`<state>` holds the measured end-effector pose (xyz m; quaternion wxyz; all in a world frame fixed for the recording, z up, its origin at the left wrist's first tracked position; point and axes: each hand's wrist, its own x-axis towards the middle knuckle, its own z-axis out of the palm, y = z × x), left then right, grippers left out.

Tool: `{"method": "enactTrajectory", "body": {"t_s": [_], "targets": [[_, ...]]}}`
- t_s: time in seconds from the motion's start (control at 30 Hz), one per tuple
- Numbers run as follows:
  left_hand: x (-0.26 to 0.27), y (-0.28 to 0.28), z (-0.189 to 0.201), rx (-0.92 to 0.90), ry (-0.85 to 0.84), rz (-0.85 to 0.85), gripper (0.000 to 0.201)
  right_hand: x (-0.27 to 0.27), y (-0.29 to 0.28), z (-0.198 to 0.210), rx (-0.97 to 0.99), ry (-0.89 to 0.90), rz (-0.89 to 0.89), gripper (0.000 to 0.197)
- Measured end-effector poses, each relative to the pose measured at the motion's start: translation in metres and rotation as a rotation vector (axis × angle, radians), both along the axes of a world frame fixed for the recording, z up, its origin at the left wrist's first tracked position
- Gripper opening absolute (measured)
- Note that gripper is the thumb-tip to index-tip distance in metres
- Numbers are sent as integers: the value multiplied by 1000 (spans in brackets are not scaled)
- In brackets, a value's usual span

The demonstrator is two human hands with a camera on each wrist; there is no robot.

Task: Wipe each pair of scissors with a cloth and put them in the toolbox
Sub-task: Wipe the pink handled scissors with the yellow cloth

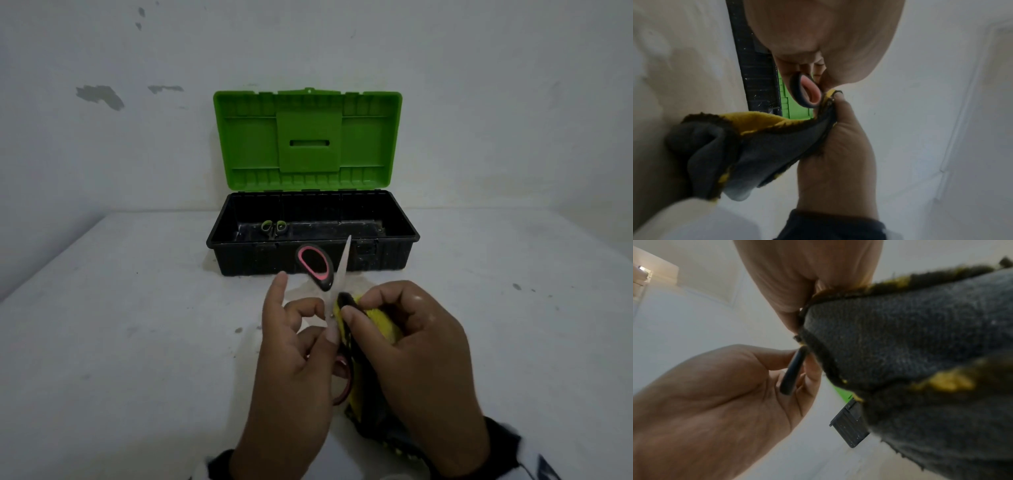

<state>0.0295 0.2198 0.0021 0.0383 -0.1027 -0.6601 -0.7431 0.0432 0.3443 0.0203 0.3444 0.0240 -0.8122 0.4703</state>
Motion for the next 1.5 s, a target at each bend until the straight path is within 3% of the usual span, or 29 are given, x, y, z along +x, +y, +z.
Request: {"method": "enactTrajectory", "body": {"t_s": [0.2,0.5,0.77,0.93,1.03,1.13,1.2,1.3,1.5], "targets": [[-5,-6,2,-48,-4,34,63,4,7,4,-64,-166,62,9],[-12,-12,9,-92,62,117,62,10,20,18,215,-629,287,21],[-14,-26,12,-81,6,73,64,6,30,24,108,-603,346,23],[-15,-32,23,22,-51,26,19,6,36,28,100,-603,378,19],[-16,-32,22,21,-49,53,20,7,37,29,150,-631,381,16],[-14,-30,21,-14,-6,78,19,6,38,26,205,-547,232,11],[-12,-27,19,-46,4,96,17,6,39,26,168,-459,135,26],[-9,-21,15,-76,-6,124,17,11,30,35,41,-345,179,18],[0,-11,18,-137,37,174,20,9,-7,18,425,-116,168,21]]}}
